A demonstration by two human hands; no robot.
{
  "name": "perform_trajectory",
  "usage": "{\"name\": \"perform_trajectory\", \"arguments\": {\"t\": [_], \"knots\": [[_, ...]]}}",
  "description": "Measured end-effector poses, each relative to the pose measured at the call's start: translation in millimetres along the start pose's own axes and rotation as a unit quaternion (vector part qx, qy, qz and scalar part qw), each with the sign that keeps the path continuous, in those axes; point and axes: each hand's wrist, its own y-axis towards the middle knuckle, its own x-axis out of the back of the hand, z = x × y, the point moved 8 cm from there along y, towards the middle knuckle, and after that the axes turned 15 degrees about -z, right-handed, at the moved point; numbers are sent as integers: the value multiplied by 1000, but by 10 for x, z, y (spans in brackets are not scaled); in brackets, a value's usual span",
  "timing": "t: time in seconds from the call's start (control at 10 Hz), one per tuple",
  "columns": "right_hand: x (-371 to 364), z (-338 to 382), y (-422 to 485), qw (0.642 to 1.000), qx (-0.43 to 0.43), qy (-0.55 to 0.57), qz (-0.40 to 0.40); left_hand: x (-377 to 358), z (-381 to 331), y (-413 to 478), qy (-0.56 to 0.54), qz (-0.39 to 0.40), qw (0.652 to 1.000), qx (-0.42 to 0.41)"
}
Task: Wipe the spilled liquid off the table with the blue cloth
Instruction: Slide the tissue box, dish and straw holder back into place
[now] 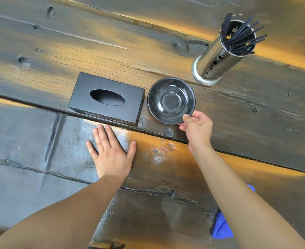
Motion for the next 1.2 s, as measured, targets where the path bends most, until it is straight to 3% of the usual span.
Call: {"name": "perform_trajectory", "arguments": {"t": [0.7, 0.8, 0.9, 1.0, 1.2], "knots": [[67, -343, -205, 998, 6, -58, 1, 35, -10, 2, 0, -3, 1000, 4], [76, -315, -200, 996, 25, -85, 7, 33, -11, 0, -3, -6, 1000, 3], [110, -200, -209, 984, 91, -151, 11, 33, -11, 2, 0, -9, 1000, 2], [225, 26, -120, 960, 182, -210, -32, 29, -11, 3, -5, -11, 1000, 3], [278, 659, 438, 969, 205, -104, -85, 37, -11, 3, -10, -13, 1000, 5]]}}
